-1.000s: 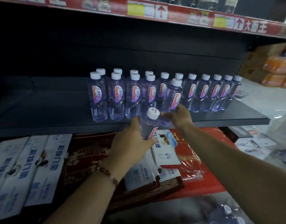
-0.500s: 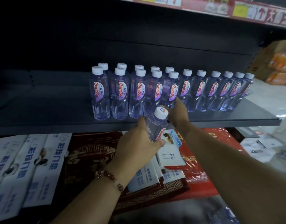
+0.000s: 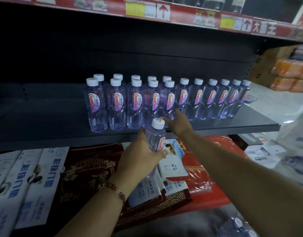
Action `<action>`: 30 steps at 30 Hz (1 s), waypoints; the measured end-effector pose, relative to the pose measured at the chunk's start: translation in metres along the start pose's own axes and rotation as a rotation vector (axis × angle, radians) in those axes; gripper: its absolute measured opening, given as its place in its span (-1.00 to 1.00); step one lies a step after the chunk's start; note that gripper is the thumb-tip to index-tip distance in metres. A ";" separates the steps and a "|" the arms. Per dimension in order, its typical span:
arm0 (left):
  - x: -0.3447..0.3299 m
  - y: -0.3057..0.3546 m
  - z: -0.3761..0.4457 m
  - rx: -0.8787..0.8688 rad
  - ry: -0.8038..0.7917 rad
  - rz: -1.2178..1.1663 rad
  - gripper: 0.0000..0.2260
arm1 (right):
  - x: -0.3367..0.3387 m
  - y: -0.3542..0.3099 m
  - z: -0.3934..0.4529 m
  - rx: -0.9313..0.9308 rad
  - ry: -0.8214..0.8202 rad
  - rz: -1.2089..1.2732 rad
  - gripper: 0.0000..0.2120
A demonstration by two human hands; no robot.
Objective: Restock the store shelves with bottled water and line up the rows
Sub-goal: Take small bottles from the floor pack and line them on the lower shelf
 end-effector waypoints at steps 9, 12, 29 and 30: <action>-0.021 0.008 -0.004 0.137 -0.004 -0.280 -0.42 | 0.023 0.064 -0.152 -0.090 -0.256 0.203 -0.53; -0.031 0.014 -0.013 0.189 -0.033 -0.329 -0.39 | 0.021 0.083 -0.177 -0.124 -0.342 0.319 -0.52; -0.062 0.012 -0.045 0.083 -0.186 -0.172 -0.54 | 0.025 0.105 -0.175 0.049 -0.313 0.130 -0.56; -0.060 0.012 -0.046 0.051 -0.213 -0.112 -0.55 | 0.024 0.106 -0.174 0.052 -0.320 0.121 -0.55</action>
Point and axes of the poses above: each hand's wrist, its own z-axis towards the middle knuckle, its own x-axis out of the back of the hand, y = z × x, the point moved 1 cm from there along z, towards the middle knuckle, and after that the axes turned 1 degree about z, right-handed, at the moved point
